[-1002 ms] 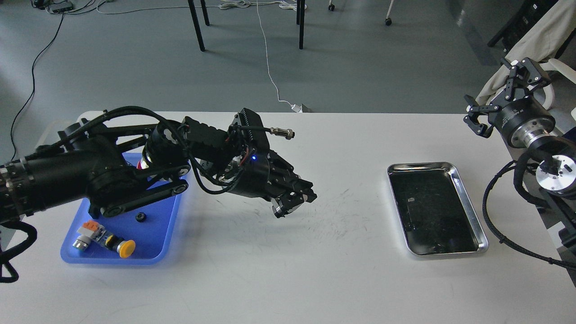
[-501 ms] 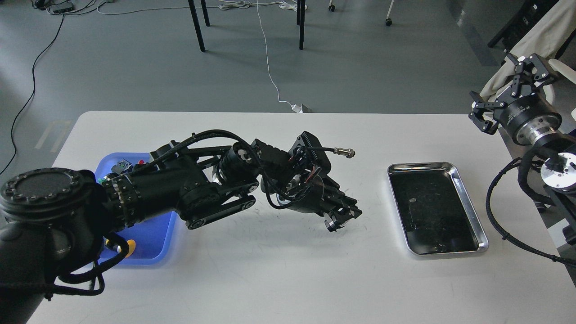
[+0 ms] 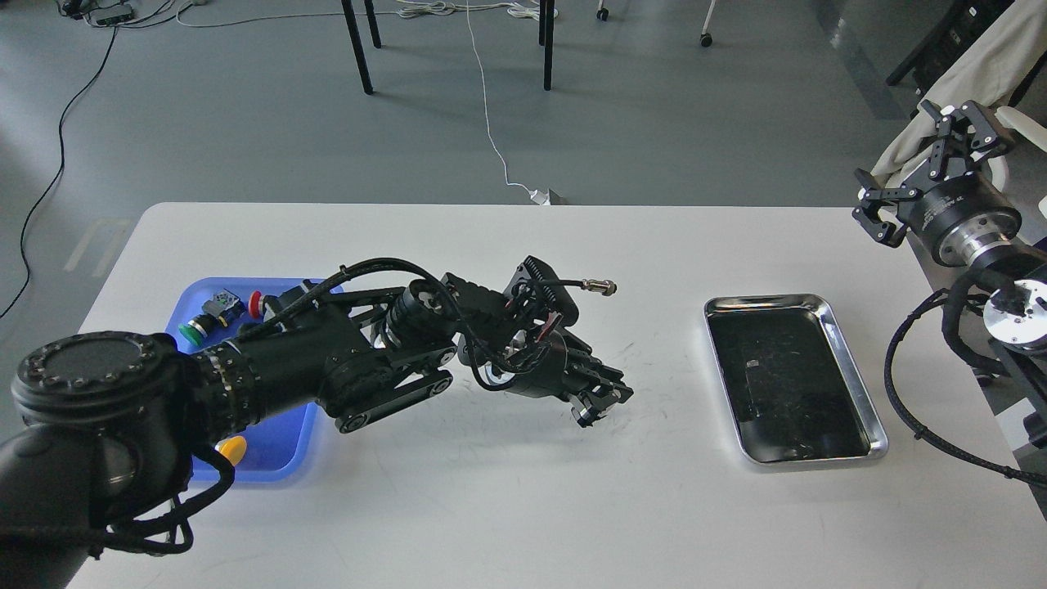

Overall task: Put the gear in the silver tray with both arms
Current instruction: 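Lift the black gear and carry it toward the silver tray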

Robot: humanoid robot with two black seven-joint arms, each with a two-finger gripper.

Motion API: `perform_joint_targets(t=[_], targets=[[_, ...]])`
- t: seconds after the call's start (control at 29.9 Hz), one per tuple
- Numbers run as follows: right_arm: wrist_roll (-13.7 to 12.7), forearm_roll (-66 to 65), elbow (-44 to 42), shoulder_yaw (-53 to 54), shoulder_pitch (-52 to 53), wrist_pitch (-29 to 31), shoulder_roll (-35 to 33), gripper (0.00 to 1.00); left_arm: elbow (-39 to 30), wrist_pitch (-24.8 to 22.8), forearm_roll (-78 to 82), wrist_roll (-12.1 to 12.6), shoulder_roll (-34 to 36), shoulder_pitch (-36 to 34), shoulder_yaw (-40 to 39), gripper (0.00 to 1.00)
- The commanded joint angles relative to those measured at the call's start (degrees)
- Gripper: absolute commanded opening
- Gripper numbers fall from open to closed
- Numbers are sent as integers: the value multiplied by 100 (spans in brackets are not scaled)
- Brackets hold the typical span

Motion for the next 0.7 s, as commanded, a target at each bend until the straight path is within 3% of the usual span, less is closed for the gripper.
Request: perform_joint_targets(t=[0.0,0.67], targets=[[0,0,0,-14,0,1,-3,99,46,-1,0,0,0,7,0,14],[0,-9,0,-50,0,10,-3,99,99,-1,-26,0,0,15,0,27]])
